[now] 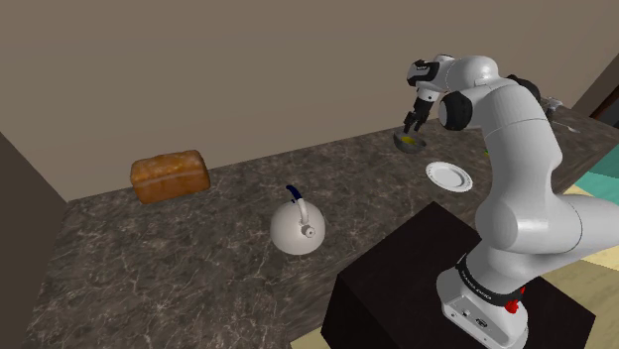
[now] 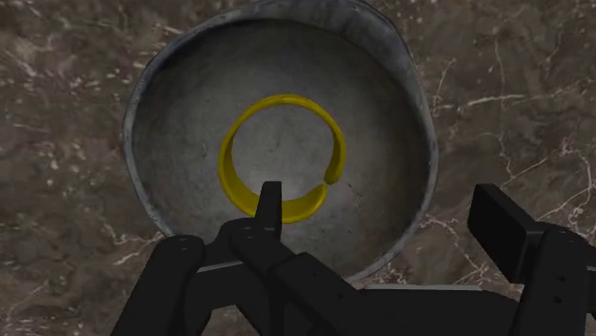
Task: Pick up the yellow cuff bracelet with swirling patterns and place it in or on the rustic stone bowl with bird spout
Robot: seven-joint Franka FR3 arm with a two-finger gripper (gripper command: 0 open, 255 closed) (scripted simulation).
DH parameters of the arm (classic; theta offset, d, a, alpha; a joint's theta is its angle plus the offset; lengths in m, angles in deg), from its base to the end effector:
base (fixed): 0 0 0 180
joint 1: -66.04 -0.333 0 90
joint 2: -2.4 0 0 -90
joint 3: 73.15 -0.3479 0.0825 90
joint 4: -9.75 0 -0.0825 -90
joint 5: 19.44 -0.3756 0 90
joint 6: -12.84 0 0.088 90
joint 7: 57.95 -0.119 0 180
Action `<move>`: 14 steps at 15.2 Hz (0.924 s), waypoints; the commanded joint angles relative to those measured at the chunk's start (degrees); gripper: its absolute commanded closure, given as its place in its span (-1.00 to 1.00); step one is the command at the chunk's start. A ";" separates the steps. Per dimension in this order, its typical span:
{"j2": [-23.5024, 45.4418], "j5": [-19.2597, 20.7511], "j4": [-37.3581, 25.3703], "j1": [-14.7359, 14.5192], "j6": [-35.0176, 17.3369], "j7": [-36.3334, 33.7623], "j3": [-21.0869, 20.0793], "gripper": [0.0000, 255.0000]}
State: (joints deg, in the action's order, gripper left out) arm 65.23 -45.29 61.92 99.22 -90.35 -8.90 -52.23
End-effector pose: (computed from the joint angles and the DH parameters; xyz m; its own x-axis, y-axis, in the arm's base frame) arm 0.5830 -0.5354 0.2230 0.9977 -0.0602 -0.0316 -0.0649 -0.9817 -0.1792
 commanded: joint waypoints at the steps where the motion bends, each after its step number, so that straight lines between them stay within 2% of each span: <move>1: 0.00 0.00 0.00 0.00 0.00 0.00 0.00 -1.00; 2: 0.00 0.00 0.00 0.00 0.00 0.00 0.00 -1.00; 6: -0.17 0.70 -7.24 1.81 6.93 -1.31 0.22 -1.00; 14: -0.17 0.70 -7.22 1.81 6.92 -1.31 0.22 -1.00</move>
